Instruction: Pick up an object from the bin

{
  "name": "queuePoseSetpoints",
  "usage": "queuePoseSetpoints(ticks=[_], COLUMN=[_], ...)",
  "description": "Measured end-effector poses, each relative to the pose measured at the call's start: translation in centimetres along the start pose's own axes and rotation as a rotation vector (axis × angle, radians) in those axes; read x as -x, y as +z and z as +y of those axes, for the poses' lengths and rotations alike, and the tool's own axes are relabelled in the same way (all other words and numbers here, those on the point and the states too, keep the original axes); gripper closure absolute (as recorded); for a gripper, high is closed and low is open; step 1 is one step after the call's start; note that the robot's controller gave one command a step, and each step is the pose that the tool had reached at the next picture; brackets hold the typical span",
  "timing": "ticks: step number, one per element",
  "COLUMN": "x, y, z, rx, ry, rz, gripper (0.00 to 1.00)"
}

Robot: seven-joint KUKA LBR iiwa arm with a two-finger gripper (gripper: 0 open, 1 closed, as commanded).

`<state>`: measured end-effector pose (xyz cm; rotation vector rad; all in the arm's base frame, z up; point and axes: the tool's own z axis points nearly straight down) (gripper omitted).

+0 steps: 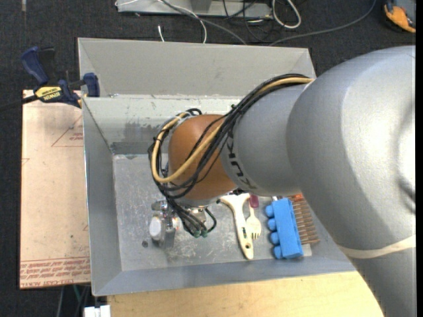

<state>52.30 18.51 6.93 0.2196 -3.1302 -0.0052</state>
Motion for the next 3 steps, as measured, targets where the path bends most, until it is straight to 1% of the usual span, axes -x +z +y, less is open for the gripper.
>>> queuePoseSetpoints(ticks=[1,2,3], x=[-0.3,0.0,-0.1], y=[-3.1,-8.0,-11.0], z=[0.0,0.1,0.1], rx=[-0.002,0.000,0.000], ry=[0.000,-0.001,-0.001], rz=[0.010,-0.001,0.001], gripper=[1.00,1.00,1.00])
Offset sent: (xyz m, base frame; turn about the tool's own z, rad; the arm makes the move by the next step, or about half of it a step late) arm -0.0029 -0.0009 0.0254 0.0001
